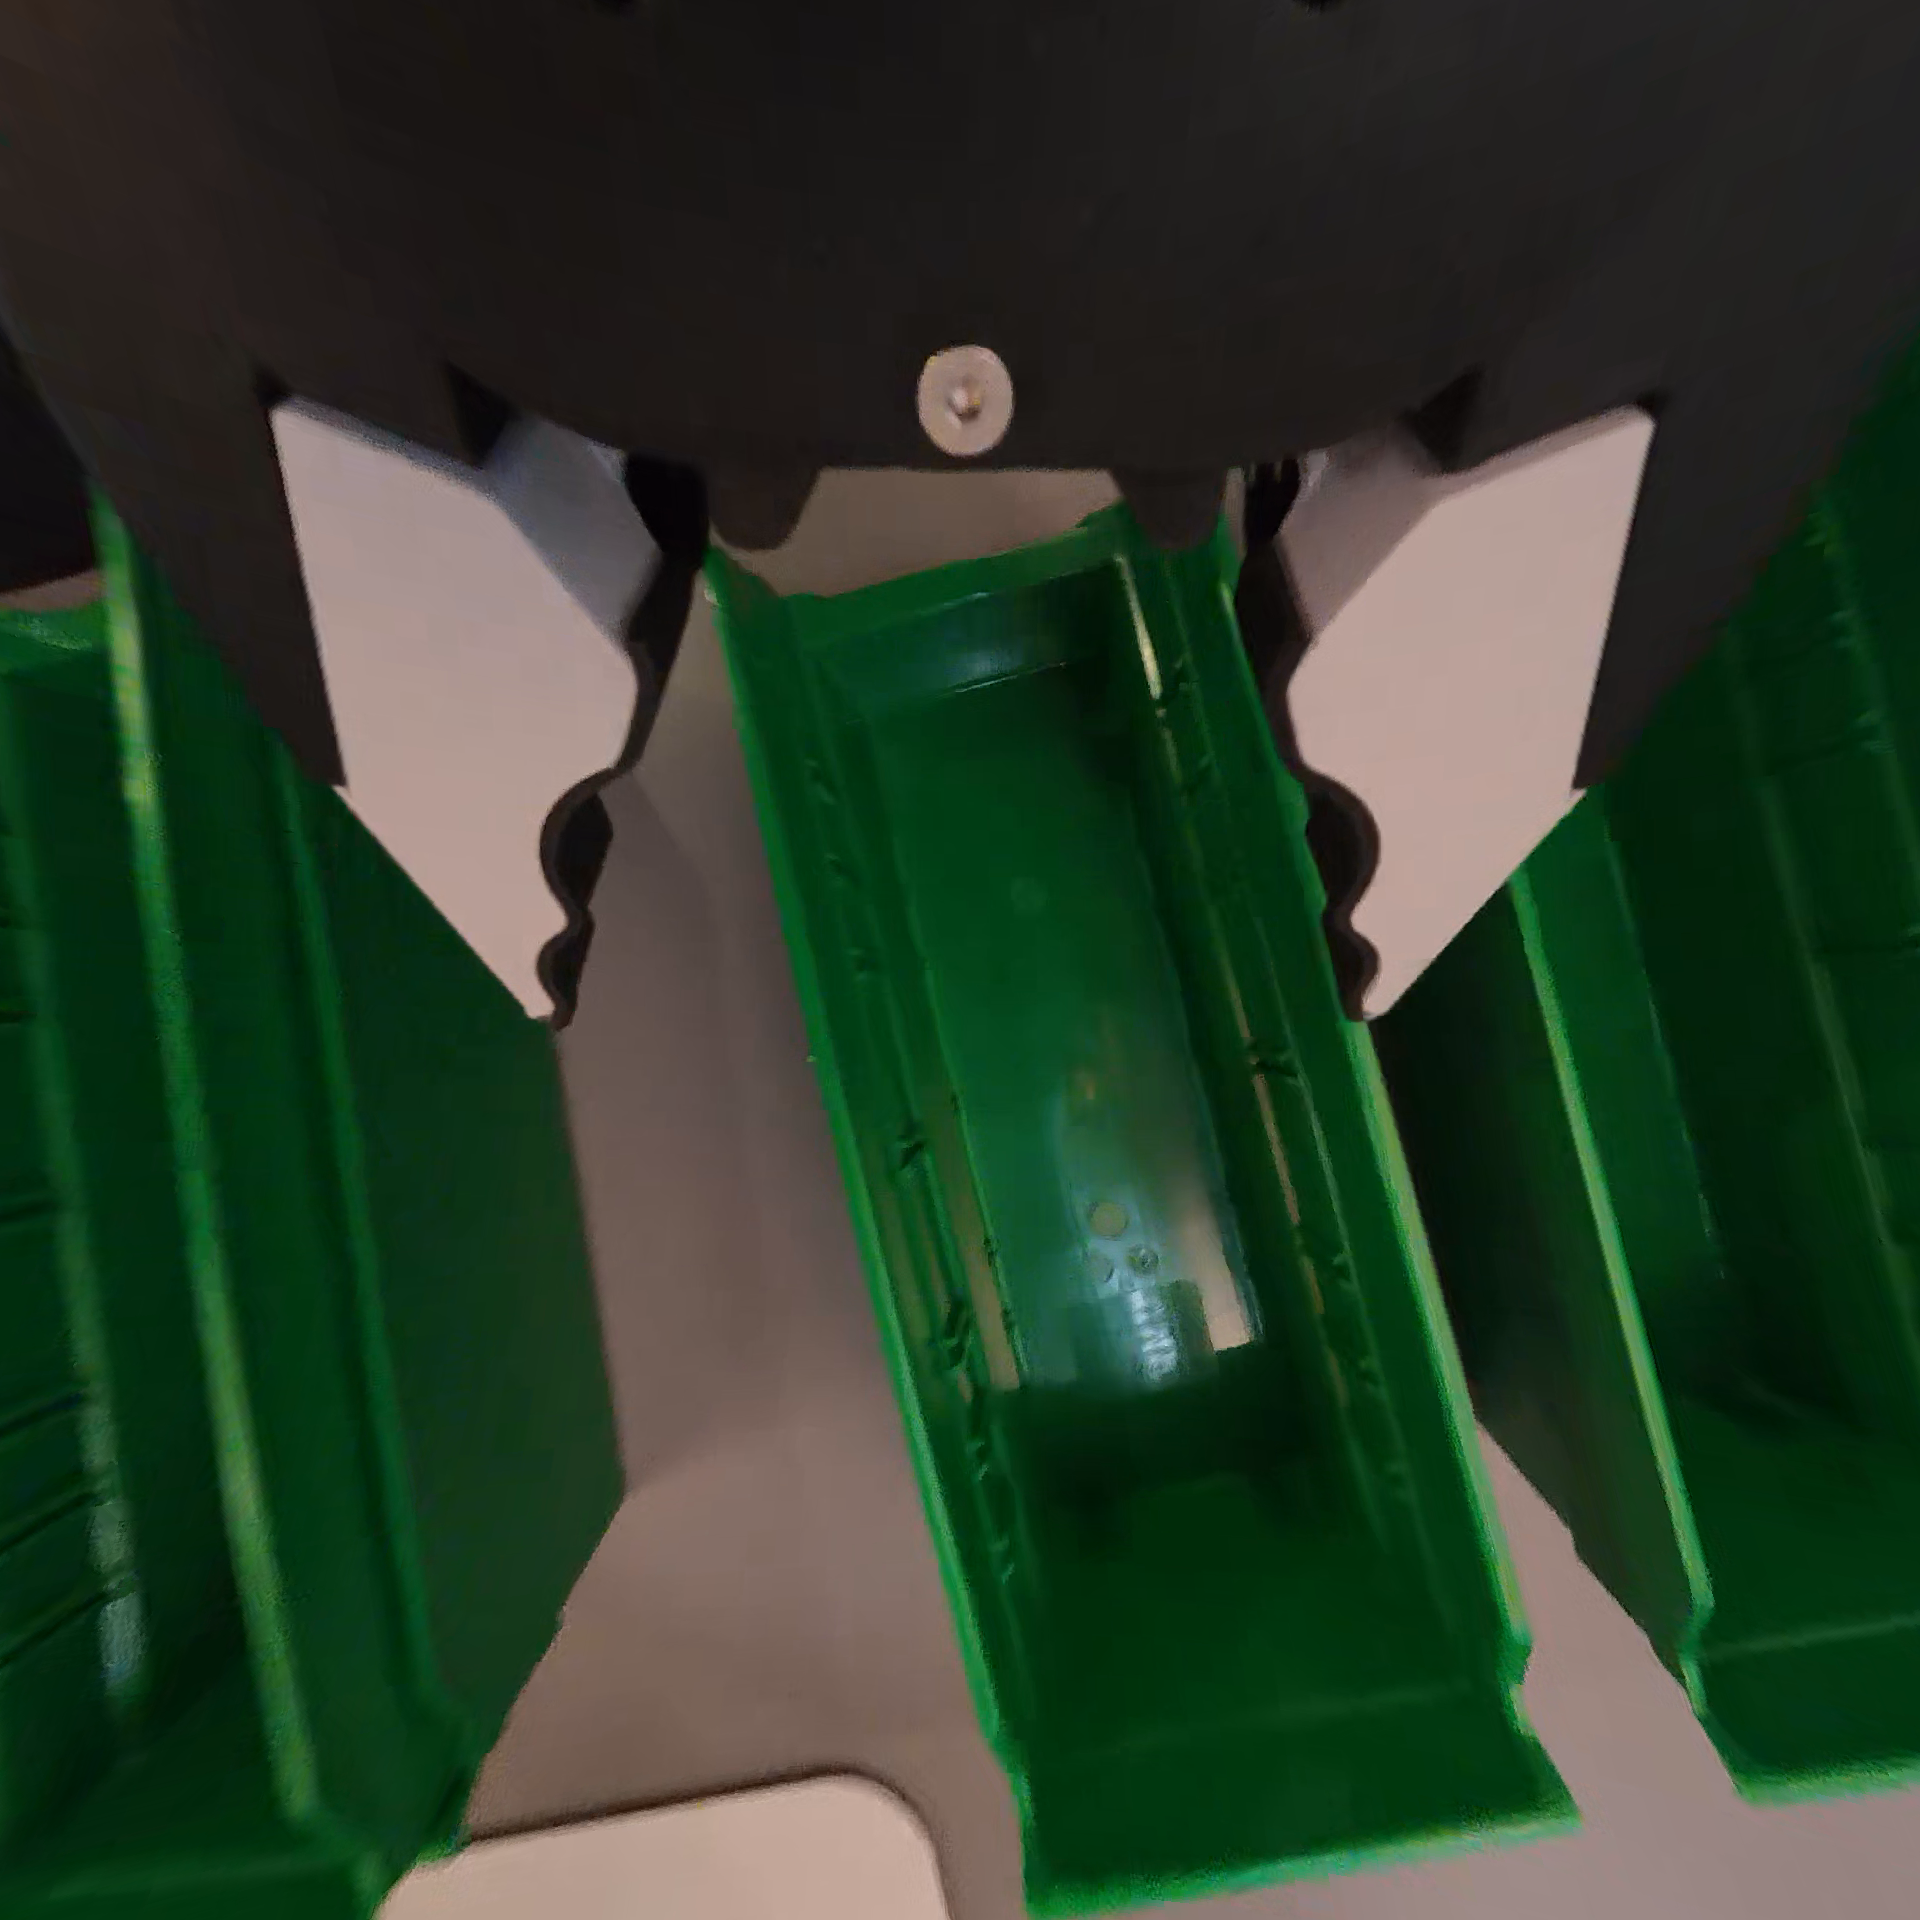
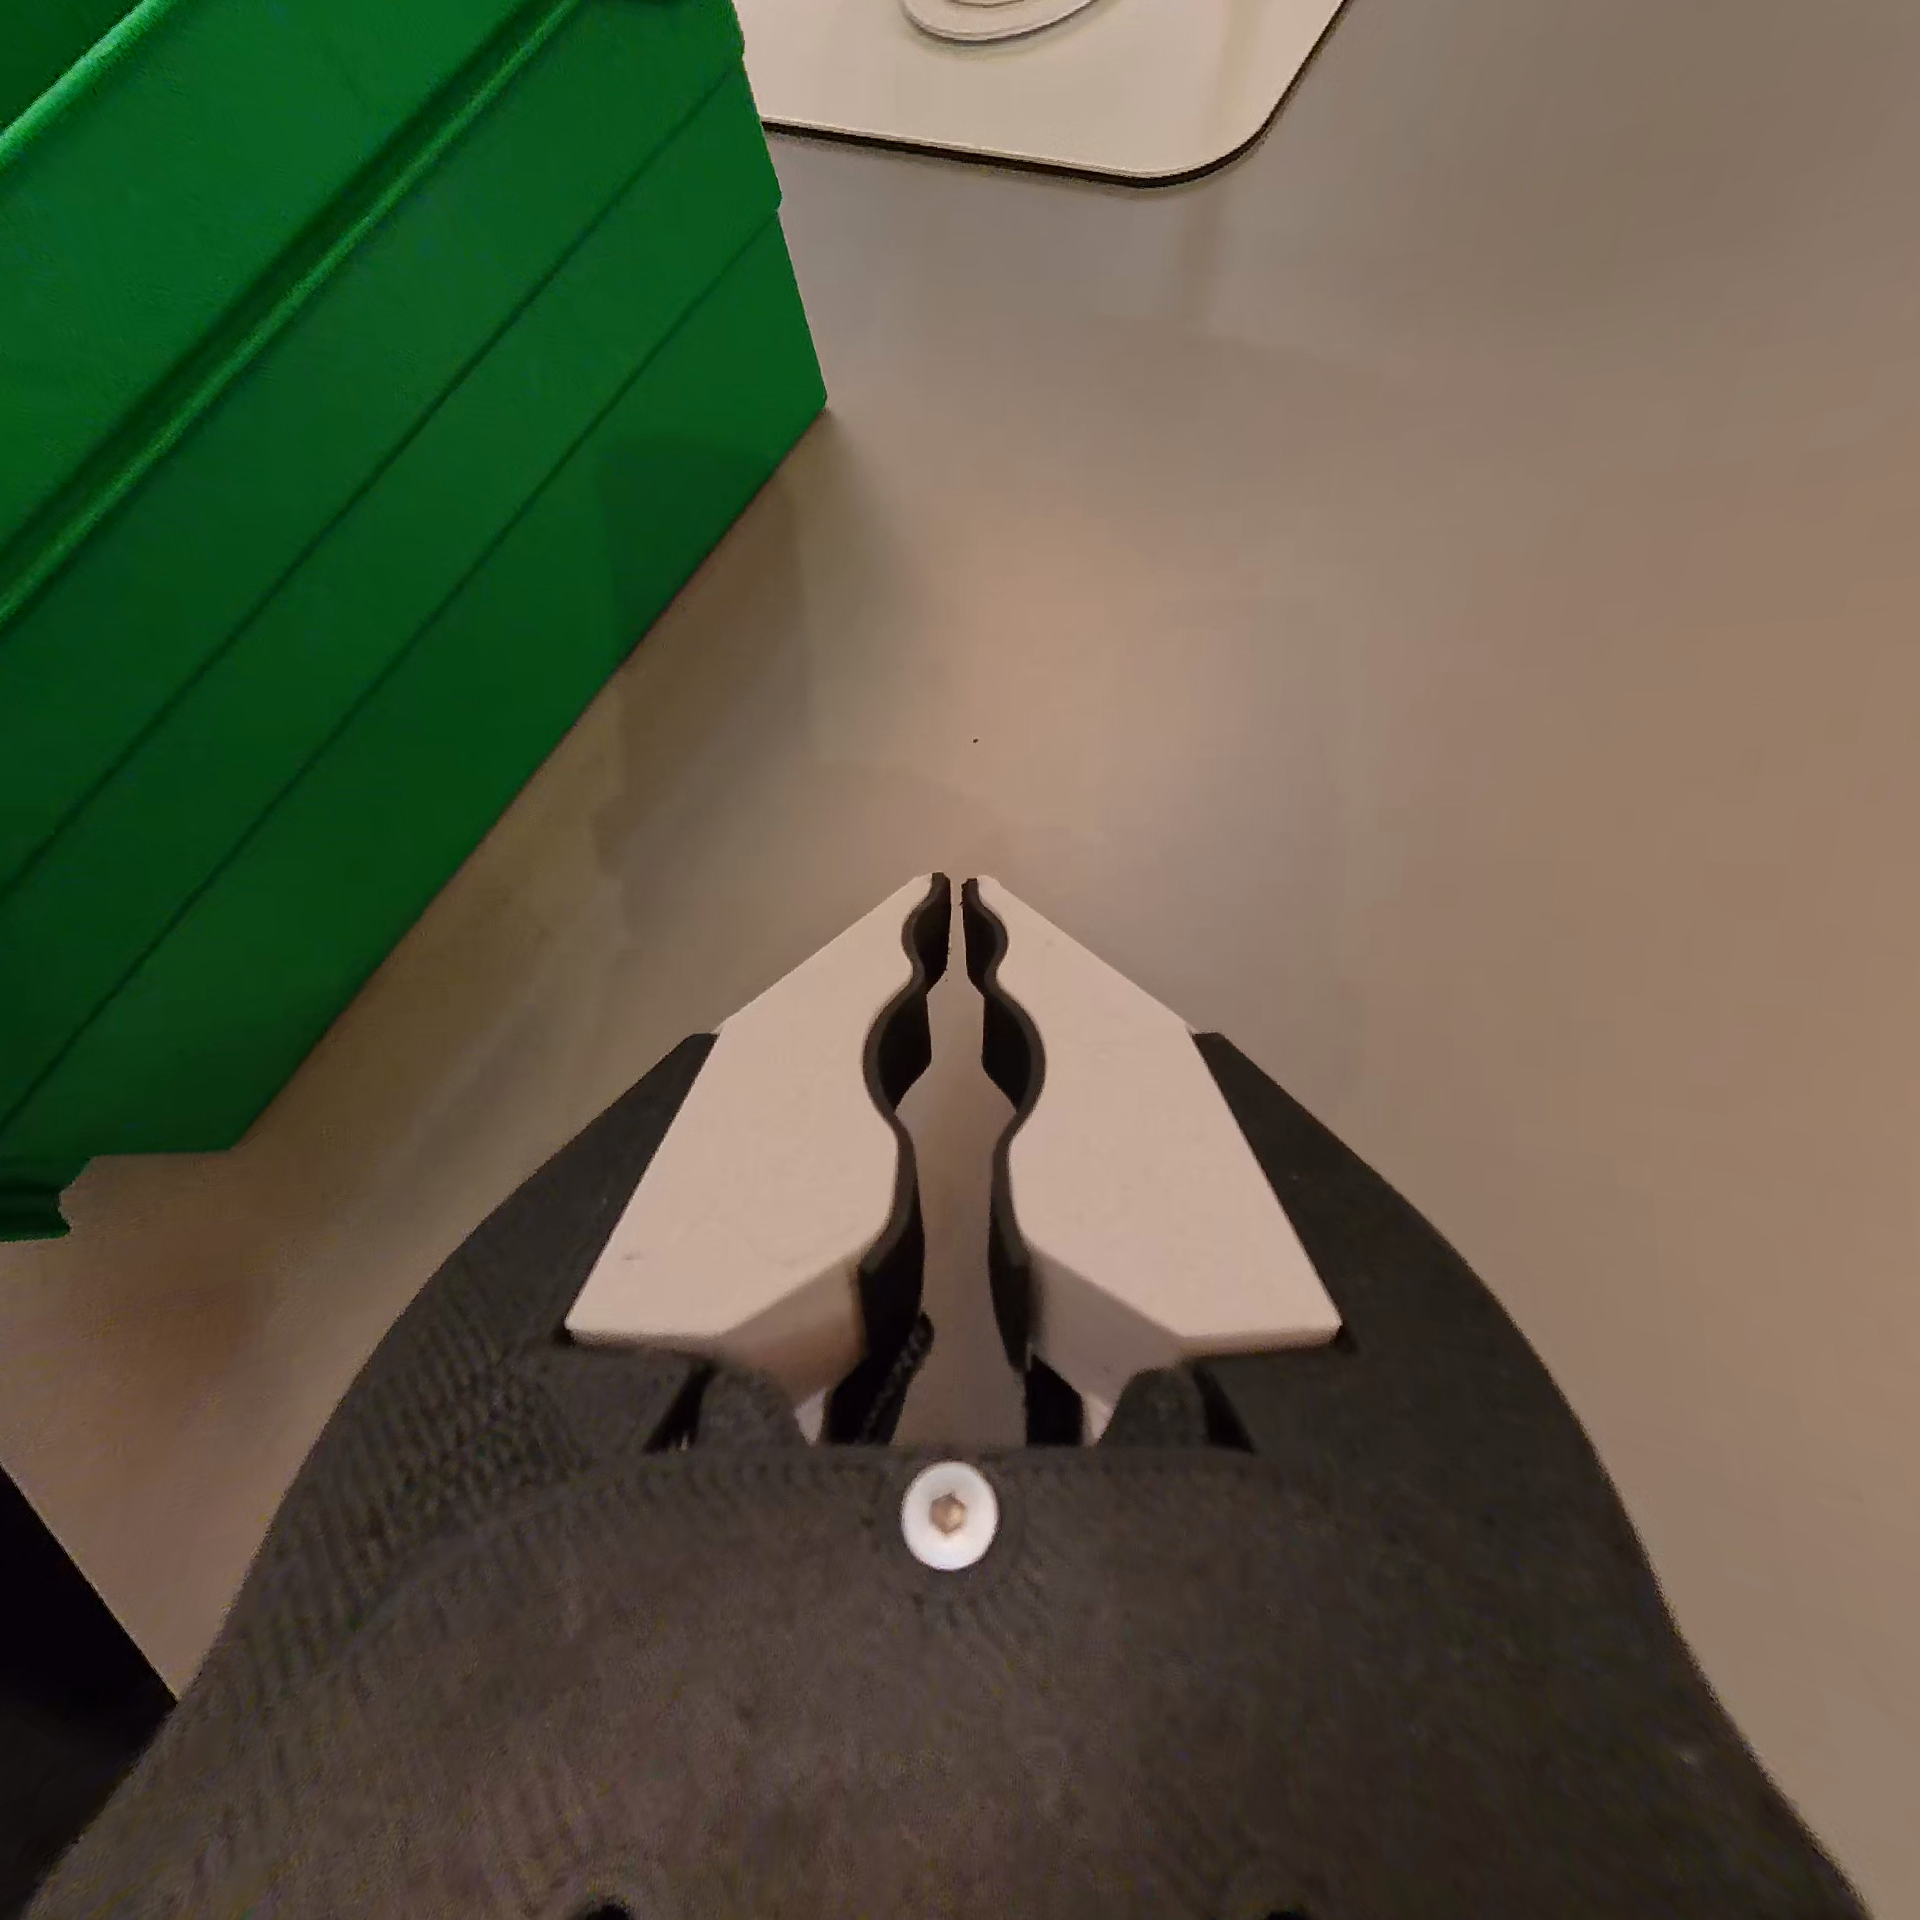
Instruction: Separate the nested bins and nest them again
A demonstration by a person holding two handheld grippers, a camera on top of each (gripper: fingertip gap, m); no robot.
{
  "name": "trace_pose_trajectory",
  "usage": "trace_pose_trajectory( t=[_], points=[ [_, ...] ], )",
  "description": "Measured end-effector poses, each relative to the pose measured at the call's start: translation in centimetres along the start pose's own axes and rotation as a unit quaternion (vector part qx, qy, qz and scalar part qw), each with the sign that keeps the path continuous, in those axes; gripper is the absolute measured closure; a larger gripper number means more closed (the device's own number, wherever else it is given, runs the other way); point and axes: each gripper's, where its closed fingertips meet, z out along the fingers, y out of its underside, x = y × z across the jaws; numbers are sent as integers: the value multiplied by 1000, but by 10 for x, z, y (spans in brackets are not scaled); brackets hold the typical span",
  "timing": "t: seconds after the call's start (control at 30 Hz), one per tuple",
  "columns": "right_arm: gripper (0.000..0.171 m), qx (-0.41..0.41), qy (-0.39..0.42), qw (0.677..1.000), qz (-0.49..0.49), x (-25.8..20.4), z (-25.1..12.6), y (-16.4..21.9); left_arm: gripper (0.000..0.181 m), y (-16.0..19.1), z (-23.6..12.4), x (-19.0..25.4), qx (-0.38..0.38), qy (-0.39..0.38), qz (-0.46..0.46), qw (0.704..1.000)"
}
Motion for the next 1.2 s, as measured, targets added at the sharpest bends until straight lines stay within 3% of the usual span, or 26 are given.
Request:
trace_pose_trajectory(
  t=[0.03, 0.2, 0.37, 0.53, 0.8, 1.2],
  points=[
    [171, -1, 0, 1000, 0, 0, 0, 0, 43, 4, 6, -6, -12, -16, 6, 1000],
    [171, -2, 1, 1000, 2, 2, 1, 2, 41, 16, 27, -17, -36, -39, 9, 999],
    [171, -10, -3, 1000, -2, 0, 5, 5, 54, 18, 28, -23, -46, -56, 12, 997],
    [171, -9, -1, 1000, -4, -1, 3, 5, 40, 27, 42, -23, -83, -14, -27, 996],
    [171, -11, 0, 1000, -4, 0, 4, 6, 69, 21, 40, -13, -74, 1, -22, 997],
    [171, -11, -2, 1000, -2, 1, 4, 6, 78, 4, 27, 2, -30, 44, -38, 998]
  ],
)
